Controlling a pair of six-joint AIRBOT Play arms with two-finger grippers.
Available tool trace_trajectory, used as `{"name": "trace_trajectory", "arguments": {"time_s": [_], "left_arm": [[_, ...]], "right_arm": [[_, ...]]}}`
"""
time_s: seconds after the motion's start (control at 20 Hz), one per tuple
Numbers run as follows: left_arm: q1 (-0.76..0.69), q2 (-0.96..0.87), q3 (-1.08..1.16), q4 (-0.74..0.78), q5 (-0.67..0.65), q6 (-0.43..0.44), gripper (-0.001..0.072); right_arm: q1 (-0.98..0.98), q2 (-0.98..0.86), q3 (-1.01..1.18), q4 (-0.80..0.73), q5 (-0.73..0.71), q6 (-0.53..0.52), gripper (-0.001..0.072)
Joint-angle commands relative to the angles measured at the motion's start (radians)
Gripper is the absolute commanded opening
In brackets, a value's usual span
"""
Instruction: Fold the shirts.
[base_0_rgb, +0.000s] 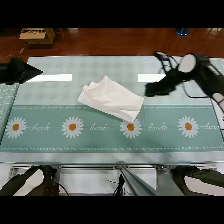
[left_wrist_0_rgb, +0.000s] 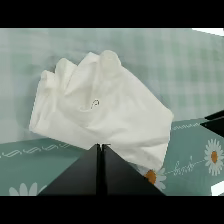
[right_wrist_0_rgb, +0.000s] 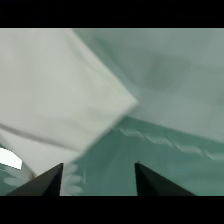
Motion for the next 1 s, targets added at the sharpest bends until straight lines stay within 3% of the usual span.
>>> {"name": "trace_trajectory", "arguments": {"time_s": [0.0, 0.2, 0.35, 0.5, 0.55, 0.65, 0.7, 0.8, 0.95], "left_arm": [[0.000, 0.000, -0.019, 0.000, 0.011, 0.022, 0.0028], [0.000, 0.000, -0.019, 0.000, 0.011, 0.024, 0.0028], [0.000, -0.001, -0.019, 0.000, 0.012, 0.024, 0.0028], [0.000, -0.001, -0.019, 0.000, 0.017, 0.024, 0.0029], [0.000, -0.002, -0.019, 0.000, 0.017, 0.024, 0.0028], [0.001, -0.002, -0.019, 0.000, 0.019, 0.025, 0.0029], [0.000, -0.004, -0.019, 0.000, 0.019, 0.025, 0.0029], [0.000, -0.013, -0.019, 0.000, 0.021, 0.033, 0.0028], [0.000, -0.031, -0.019, 0.000, 0.042, 0.032, 0.0028]], "right_arm": [[-0.214, 0.054, -0.172, 0.107, 0.091, 0.013, 0.0576], [-0.217, 0.054, -0.456, 0.629, -0.313, -0.097, 0.0605], [-0.093, 0.030, -0.524, 0.756, -0.552, -0.112, 0.0605], [0.025, -0.040, -0.524, 0.865, -0.688, -0.111, 0.0589], [0.051, -0.060, -0.524, 0.913, -0.712, -0.117, 0.0550], [0.066, -0.061, -0.519, 0.972, -0.712, -0.188, 0.0125], [0.050, -0.047, -0.504, 0.962, -0.667, -0.224, 0.0022], [-0.011, 0.015, -0.461, 0.917, -0.541, -0.295, 0.0022], [-0.136, 0.181, -0.372, 0.703, -0.300, -0.212, 0.0021]]}}
